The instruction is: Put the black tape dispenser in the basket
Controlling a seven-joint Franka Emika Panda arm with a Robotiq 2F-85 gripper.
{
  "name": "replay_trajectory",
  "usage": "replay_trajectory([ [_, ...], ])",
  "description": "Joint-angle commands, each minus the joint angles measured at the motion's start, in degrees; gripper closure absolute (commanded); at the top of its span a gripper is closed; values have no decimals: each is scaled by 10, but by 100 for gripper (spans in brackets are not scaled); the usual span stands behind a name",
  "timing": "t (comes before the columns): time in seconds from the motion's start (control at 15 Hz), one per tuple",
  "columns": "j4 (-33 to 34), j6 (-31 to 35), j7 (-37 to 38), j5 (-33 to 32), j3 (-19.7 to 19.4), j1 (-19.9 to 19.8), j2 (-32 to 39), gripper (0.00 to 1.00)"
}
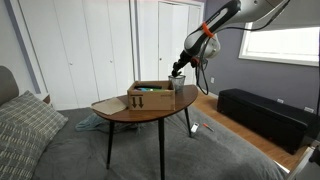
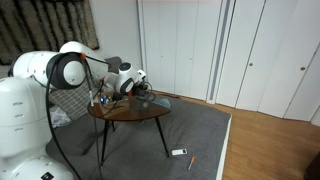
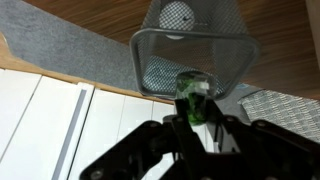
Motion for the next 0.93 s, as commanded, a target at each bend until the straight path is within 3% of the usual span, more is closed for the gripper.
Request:
replay_trajectory([
  [0.0,27,-1,-16,16,16,-9,21,49],
  [0.27,32,-9,-22,17,25,-11,5,23],
  [0.47,32,-52,-48,40,55,-21,-26,2],
  [0.6,30,-128,-71,77,78,-28,-57,0],
  [0.8,15,-261,-71,114,87,-23,-120,0],
  [0.87,19,-308,-62,118,74,-9,-143,0],
])
